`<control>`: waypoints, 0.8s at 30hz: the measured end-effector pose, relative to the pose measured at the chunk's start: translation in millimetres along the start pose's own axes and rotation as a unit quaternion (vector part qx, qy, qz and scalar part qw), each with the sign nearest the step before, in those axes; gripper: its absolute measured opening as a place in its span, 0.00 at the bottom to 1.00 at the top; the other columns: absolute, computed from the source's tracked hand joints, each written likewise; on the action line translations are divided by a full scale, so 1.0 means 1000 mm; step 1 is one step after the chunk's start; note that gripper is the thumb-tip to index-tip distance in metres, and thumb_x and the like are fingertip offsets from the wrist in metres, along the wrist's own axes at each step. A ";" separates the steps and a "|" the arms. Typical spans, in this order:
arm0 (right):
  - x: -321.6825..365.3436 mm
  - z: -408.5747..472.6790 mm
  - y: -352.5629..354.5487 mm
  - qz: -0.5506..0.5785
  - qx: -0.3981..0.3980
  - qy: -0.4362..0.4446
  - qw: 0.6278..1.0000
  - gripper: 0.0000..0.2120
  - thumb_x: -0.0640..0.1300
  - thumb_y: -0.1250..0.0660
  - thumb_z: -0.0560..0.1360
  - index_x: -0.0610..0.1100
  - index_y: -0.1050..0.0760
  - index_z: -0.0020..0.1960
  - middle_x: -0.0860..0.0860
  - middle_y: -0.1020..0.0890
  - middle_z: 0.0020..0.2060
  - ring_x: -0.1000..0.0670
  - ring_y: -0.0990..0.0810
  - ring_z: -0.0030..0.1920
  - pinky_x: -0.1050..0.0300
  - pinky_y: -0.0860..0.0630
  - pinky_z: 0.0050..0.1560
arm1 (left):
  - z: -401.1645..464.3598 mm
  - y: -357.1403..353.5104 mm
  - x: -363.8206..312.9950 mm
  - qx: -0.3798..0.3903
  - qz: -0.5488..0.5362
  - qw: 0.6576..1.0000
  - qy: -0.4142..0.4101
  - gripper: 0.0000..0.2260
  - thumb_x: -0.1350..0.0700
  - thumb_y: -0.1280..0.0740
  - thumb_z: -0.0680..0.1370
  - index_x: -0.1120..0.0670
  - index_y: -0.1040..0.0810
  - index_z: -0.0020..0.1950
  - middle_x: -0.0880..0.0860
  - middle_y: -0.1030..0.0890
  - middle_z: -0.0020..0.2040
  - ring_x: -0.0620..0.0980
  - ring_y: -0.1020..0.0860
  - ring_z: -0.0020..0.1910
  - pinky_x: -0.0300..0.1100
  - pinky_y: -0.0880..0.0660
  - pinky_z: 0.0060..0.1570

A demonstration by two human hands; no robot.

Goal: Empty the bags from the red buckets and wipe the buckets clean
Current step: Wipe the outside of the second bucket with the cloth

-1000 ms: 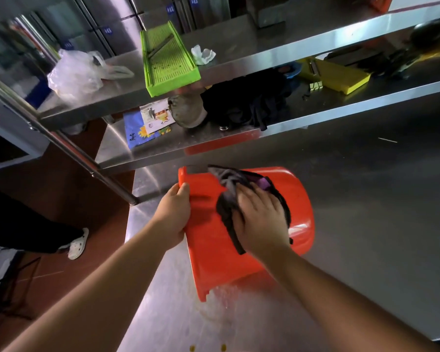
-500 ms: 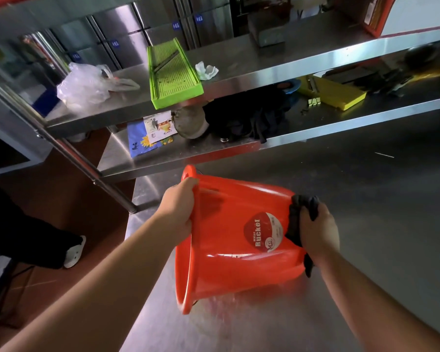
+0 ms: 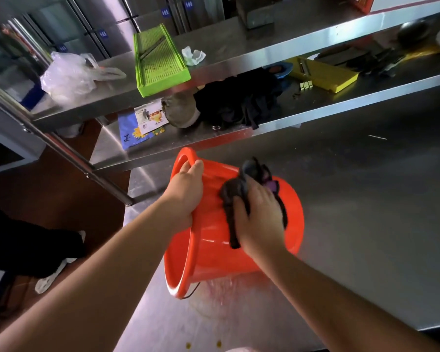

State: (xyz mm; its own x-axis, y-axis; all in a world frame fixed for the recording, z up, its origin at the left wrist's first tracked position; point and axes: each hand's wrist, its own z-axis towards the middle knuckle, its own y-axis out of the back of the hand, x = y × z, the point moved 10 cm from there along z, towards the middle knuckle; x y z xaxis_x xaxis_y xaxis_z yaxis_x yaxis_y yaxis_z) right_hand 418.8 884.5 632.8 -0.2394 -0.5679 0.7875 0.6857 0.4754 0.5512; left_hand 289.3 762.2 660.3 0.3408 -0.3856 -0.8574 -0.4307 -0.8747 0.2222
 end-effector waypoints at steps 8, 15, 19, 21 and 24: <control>0.029 -0.019 -0.013 -0.052 0.003 0.123 0.991 0.25 0.50 0.39 0.80 0.46 0.32 0.76 0.52 0.27 0.73 0.46 0.29 0.72 0.44 0.33 0.70 | 0.019 0.002 0.001 -0.012 -0.007 0.999 0.030 0.14 0.44 0.38 0.83 0.50 0.19 0.61 0.59 0.14 0.55 0.58 0.14 0.49 0.63 0.17 0.54; -0.126 -0.019 0.021 -0.043 -0.078 -0.133 0.987 0.21 0.47 0.40 0.79 0.42 0.28 0.70 0.45 0.24 0.68 0.41 0.27 0.68 0.47 0.33 0.69 | 0.022 0.005 -0.004 -0.035 -0.028 0.997 0.064 0.25 0.43 0.34 0.83 0.49 0.29 0.78 0.55 0.14 0.44 0.53 0.14 0.33 0.56 0.16 0.35; -0.190 -0.026 0.012 0.090 -0.049 -0.315 0.944 0.12 0.53 0.40 0.80 0.47 0.30 0.60 0.45 0.24 0.62 0.40 0.24 0.62 0.52 0.32 0.53 | 0.027 0.013 -0.003 -0.070 0.009 0.995 0.072 0.24 0.38 0.36 0.81 0.51 0.24 0.71 0.55 0.15 0.49 0.55 0.14 0.43 0.58 0.16 0.50; -0.198 -0.024 0.006 0.100 -0.038 -0.345 0.932 0.16 0.56 0.40 0.79 0.48 0.30 0.61 0.44 0.22 0.61 0.40 0.23 0.60 0.53 0.33 0.52 | 0.028 0.024 -0.006 -0.102 0.066 0.991 0.062 0.27 0.35 0.40 0.82 0.54 0.24 0.69 0.56 0.17 0.54 0.58 0.17 0.51 0.53 0.20 0.58; -0.198 -0.019 0.002 0.096 -0.030 -0.362 0.927 0.19 0.58 0.41 0.78 0.49 0.29 0.63 0.44 0.20 0.59 0.41 0.21 0.59 0.52 0.30 0.53 | 0.029 0.035 -0.015 -0.120 0.100 0.987 0.045 0.27 0.35 0.42 0.83 0.55 0.23 0.66 0.57 0.18 0.57 0.61 0.18 0.56 0.51 0.23 0.61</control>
State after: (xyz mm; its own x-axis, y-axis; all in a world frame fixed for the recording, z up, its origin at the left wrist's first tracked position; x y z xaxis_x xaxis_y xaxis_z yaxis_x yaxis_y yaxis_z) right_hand 480.0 985.0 472.8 -0.4930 0.1340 0.8596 0.7951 0.4706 0.3826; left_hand 245.2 746.1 667.1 0.3475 -0.5721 -0.7430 -0.2904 -0.8190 0.4949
